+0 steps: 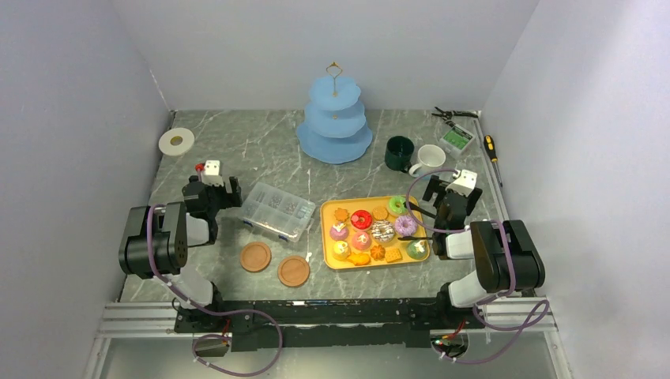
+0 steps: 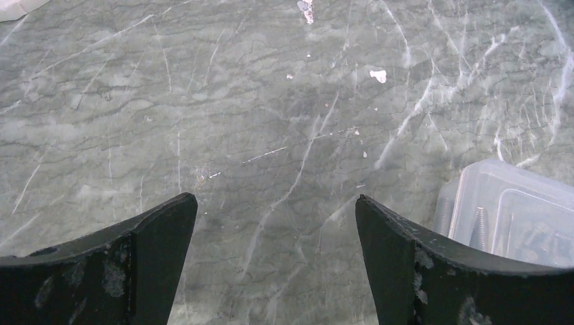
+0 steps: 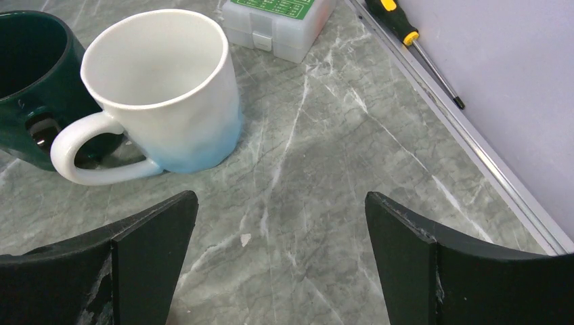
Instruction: Serve the afternoon tea
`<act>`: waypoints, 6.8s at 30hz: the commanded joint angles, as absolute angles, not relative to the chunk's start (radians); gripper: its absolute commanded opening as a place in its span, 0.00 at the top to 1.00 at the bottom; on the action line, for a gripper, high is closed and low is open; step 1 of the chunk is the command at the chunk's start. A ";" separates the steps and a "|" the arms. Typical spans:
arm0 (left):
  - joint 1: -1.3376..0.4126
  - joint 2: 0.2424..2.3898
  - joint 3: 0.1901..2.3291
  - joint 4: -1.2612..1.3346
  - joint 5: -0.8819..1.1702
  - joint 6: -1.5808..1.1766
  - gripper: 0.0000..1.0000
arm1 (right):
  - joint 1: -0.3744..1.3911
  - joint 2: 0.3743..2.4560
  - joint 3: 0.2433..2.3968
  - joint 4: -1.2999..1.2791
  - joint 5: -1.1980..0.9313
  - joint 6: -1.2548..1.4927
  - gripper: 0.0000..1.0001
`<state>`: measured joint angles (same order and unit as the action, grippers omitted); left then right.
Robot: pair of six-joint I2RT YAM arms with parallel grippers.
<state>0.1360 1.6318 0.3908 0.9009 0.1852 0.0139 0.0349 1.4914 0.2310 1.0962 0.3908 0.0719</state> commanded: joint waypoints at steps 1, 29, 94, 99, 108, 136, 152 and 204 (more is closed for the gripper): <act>0.133 1.630 0.405 0.935 0.177 0.006 0.06 | 0.035 1.483 0.237 1.146 0.386 0.080 0.00; 0.148 1.350 0.995 -0.202 0.459 0.098 0.06 | 0.118 1.192 0.833 0.445 -0.110 0.501 0.00; -0.213 1.402 1.200 -0.587 0.442 0.251 0.06 | 0.553 1.895 1.646 0.228 0.087 0.034 1.00; -0.215 1.377 1.186 -0.615 0.444 0.270 0.06 | 0.562 1.865 1.587 0.247 0.094 0.035 0.95; -0.250 1.333 1.217 -0.768 0.450 0.439 0.07 | 0.563 1.741 1.495 0.196 0.163 0.085 0.21; -0.800 1.839 1.641 -0.502 0.393 0.413 0.22 | 0.308 1.063 1.118 -0.430 0.526 0.543 0.00; -0.949 2.281 1.983 -0.252 0.489 0.381 0.24 | 0.254 0.943 1.085 -0.425 0.556 0.500 0.00; -0.756 1.706 1.710 -0.260 0.524 0.201 0.97 | 0.227 0.918 1.239 -0.067 -0.764 0.509 0.00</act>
<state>-0.8570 1.8732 1.7527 -0.2531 0.5194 0.3511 0.2295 0.9039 1.2102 -0.2367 -0.3283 0.4580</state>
